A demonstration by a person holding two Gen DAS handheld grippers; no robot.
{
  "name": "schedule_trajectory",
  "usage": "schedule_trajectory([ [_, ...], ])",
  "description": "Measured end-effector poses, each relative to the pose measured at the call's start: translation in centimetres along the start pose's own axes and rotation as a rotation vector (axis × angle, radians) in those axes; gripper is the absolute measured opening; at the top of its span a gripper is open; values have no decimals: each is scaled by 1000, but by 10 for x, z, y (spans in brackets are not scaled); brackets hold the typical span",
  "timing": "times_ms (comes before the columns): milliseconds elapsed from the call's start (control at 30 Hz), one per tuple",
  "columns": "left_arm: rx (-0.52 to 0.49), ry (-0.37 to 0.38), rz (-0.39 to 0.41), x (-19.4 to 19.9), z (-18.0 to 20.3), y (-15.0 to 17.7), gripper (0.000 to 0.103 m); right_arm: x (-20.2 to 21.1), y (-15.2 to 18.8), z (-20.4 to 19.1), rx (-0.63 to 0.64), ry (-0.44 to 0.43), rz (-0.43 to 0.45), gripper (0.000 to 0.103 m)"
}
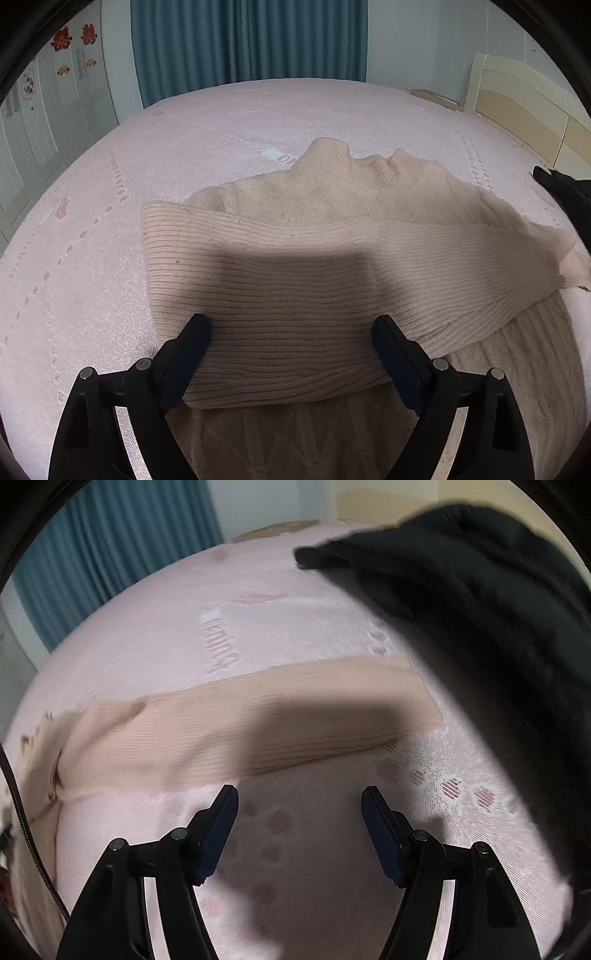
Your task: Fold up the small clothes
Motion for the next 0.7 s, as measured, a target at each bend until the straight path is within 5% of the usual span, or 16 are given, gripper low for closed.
schedule_trajectory([
  [367, 7, 9, -2, 0, -1, 1, 91, -29, -28, 8, -26, 20, 9, 70],
  [467, 12, 14, -1, 1, -2, 1, 91, -32, -35, 11, 12, 86, 32, 45],
  [500, 13, 15, 0, 1, -2, 1, 91, -31, -39, 8, 25, 80, 37, 18],
  [533, 15, 17, 0, 2, -2, 1, 91, -28, -40, 6, 29, 75, 41, 7],
  [700, 34, 35, 21, 5, -4, -1, 91, 16, -71, -28, 173, 159, 195, 6],
])
Point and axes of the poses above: each gripper's, at about its wrist camera, not at the fingertips, and x roughly against the way its jaws point, z to its right, y to its underside, the point moved 10 cm from there along -x, roughly the way its jaws point, and after that the axes turned 10 degrees about z, right-handed, at the moved point
